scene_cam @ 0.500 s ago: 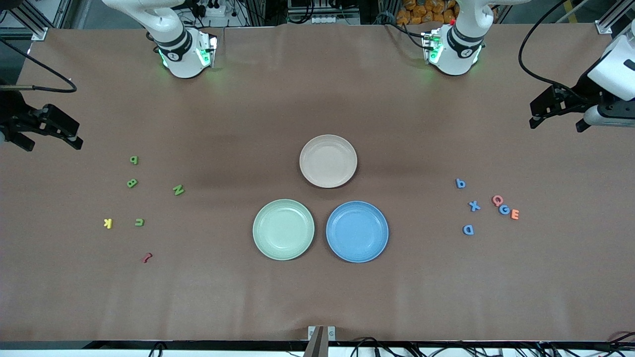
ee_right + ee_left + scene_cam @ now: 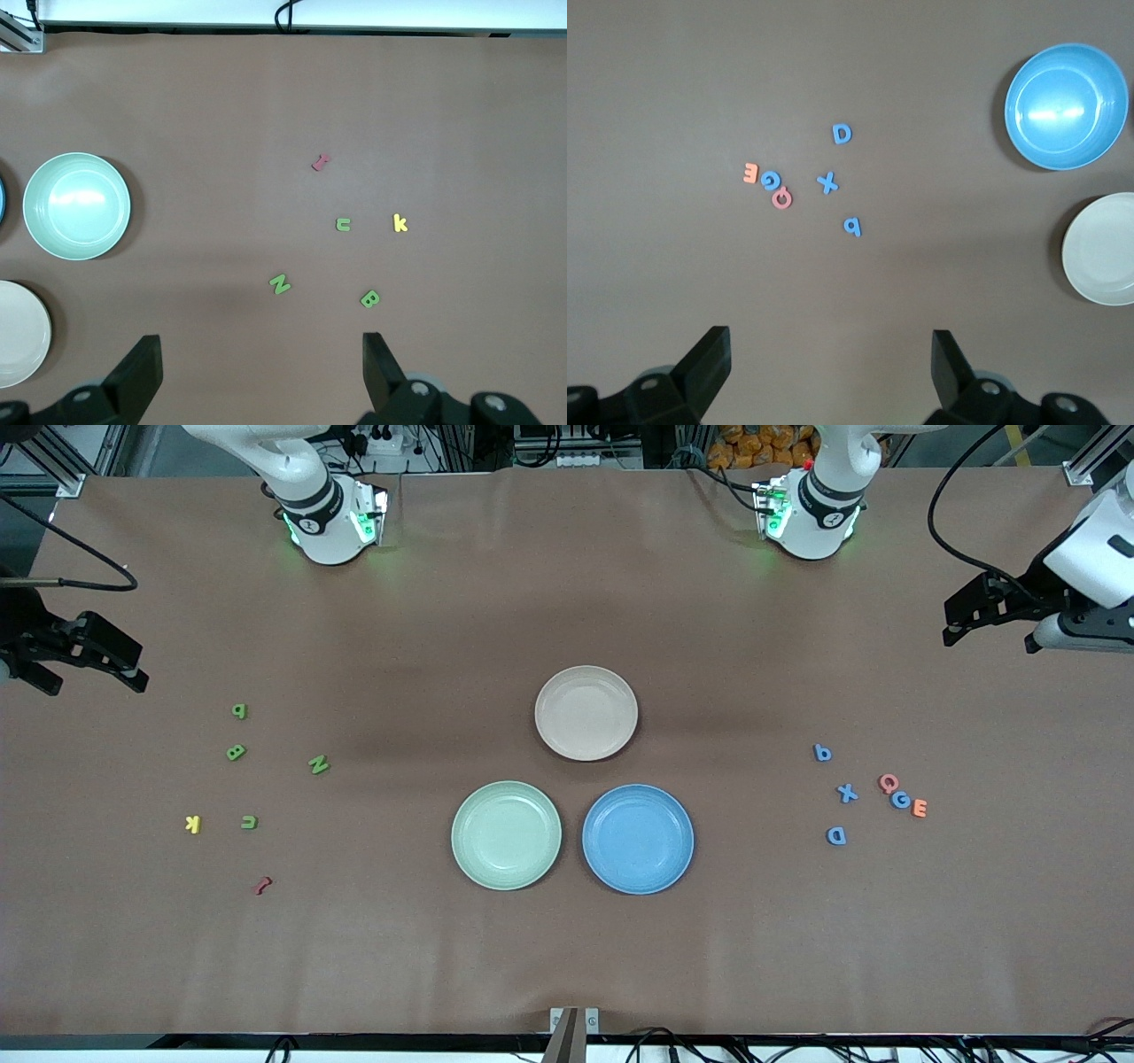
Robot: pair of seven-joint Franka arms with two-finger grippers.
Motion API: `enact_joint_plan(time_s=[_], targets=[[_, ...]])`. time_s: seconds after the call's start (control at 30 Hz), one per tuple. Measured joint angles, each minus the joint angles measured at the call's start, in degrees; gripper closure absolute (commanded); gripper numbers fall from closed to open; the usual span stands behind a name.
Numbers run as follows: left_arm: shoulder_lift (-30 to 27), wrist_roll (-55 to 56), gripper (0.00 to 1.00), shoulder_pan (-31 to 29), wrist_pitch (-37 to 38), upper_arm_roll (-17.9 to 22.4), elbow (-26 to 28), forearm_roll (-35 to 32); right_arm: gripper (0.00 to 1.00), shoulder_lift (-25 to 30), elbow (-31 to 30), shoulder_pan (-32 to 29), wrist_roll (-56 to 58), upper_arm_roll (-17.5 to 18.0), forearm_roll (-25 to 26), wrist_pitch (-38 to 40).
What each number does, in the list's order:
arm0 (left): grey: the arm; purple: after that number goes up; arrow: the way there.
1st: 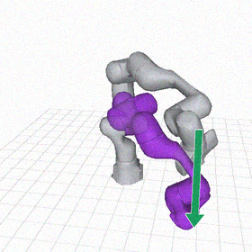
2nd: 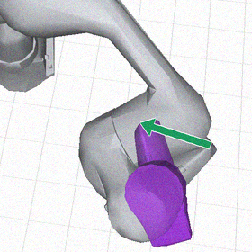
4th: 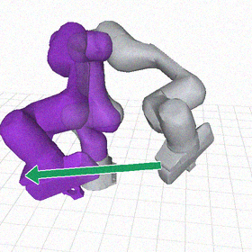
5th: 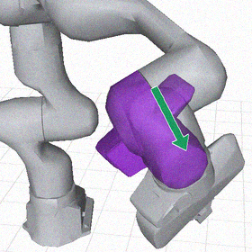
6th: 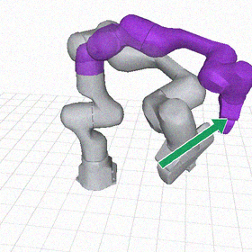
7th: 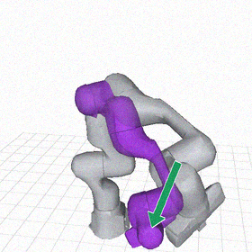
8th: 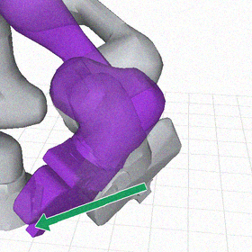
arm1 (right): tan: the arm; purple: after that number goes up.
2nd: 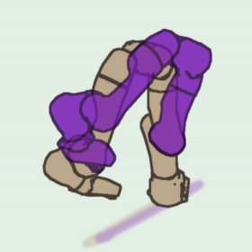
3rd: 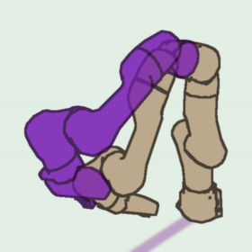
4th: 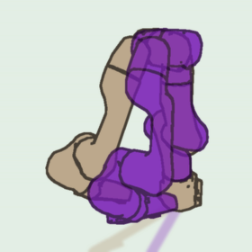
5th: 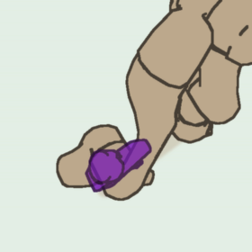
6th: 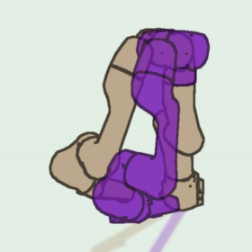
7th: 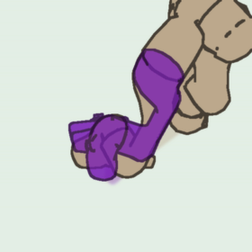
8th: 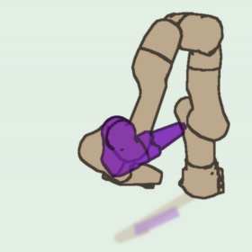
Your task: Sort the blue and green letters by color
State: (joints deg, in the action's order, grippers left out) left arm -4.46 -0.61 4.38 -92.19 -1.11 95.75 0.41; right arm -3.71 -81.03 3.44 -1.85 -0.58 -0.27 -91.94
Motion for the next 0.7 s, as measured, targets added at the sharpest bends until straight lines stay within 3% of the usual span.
enact_joint_plan(time_s=[0.17,0.27,0.5,0.7], targets=[[3.0,0.0,0.0,-1.0,-0.8,0.1,2.1,0.0,0.0,0.0,-0.3,0.0,0.0,0.0,0.0,0.0],[5.0,0.0,0.0,-2.1,-5.8,0.2,6.1,0.0,0.0,0.0,-0.5,0.0,0.0,0.0,0.0,0.0],[4.9,-0.3,0.0,-3.0,-28.8,0.3,25.9,0.0,0.0,0.0,-1.8,-0.1,0.0,-0.1,0.0,-0.2],[5.0,-0.4,0.0,-2.8,-34.8,-0.1,35.5,0.0,0.0,0.0,-4.1,-0.2,0.0,-0.4,0.0,-1.0]])
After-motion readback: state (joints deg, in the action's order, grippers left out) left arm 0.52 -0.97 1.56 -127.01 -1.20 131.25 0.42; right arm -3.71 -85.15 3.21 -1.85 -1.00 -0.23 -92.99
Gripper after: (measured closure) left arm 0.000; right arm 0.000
